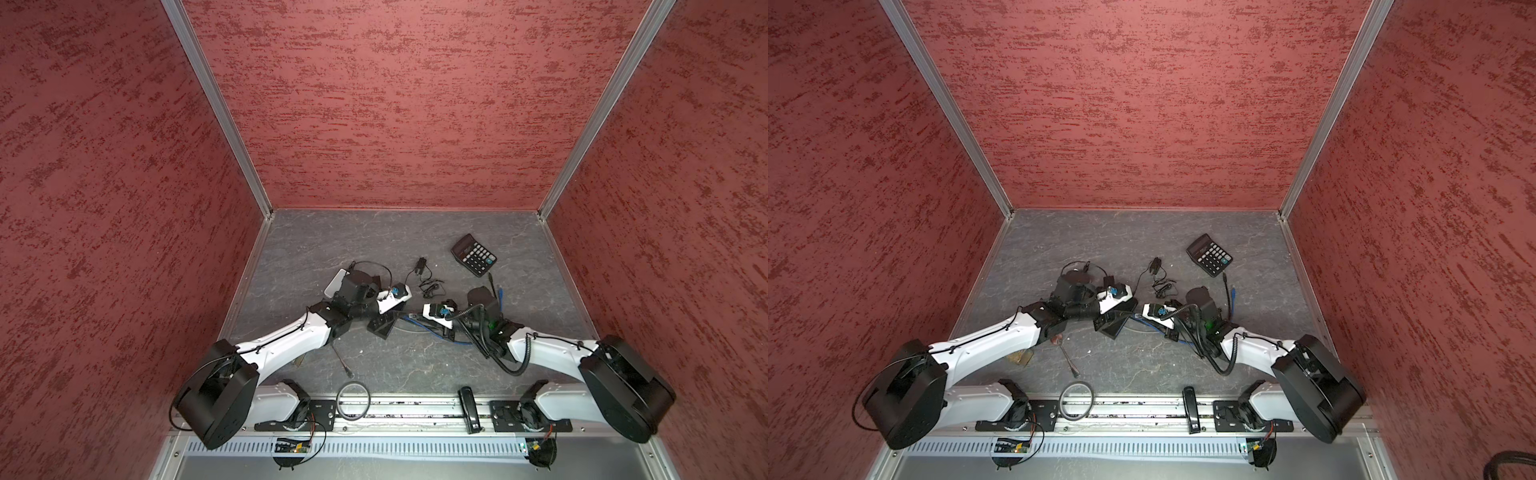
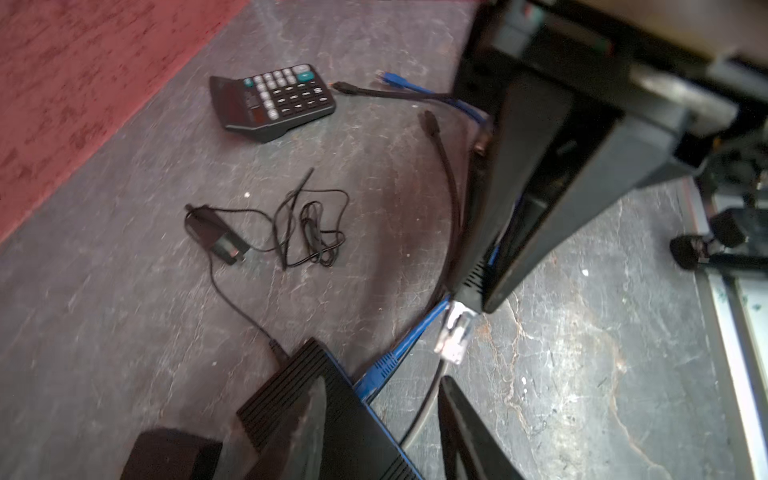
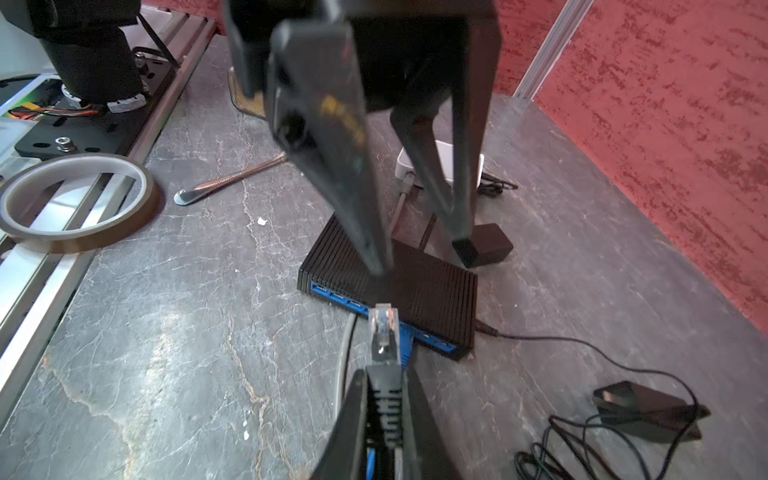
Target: Insert the plug into the switch port
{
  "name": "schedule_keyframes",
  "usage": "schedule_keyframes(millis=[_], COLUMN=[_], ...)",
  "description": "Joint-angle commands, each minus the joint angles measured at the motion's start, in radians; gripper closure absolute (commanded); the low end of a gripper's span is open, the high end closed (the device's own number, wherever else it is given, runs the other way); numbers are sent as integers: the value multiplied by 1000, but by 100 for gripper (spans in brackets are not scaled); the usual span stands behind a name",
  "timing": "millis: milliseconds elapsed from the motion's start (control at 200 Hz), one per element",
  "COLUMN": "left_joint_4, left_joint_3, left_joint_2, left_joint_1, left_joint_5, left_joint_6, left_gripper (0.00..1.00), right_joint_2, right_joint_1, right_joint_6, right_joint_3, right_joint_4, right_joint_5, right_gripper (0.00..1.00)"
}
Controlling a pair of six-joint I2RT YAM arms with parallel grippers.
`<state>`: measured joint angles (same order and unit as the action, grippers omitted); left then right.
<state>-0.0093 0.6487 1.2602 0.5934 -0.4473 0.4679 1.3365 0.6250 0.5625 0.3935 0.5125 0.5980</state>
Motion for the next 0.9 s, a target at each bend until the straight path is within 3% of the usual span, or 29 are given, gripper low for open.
schedule_keyframes(millis=[0,195,386,566,892], left_joint_4=[-57,-109,-18,57,131], left_joint_3=[26,16,-55,-99,-107], left_joint_2=[-17,46,113,135,183], left_joint_1=[-52,-81,-69,-48,2], left_joint_5=[-20,102,160,213,237], left_joint_6=[-253,-511,-709,-813,-853], left_gripper=[55,57,58,58,58], right_joint_2=[29,111,222,291,412], right_joint_1=[28,110,175,207,228], right_joint_6=[-56,-127,-174,-210,-256], right_joint_3=[-30,-40,-39,-44,-41], right_joint_4=[103,206,302,388,512], right_joint_5=[-50,-133,-225,-292,-345], right_gripper=[97,97,97,97,97])
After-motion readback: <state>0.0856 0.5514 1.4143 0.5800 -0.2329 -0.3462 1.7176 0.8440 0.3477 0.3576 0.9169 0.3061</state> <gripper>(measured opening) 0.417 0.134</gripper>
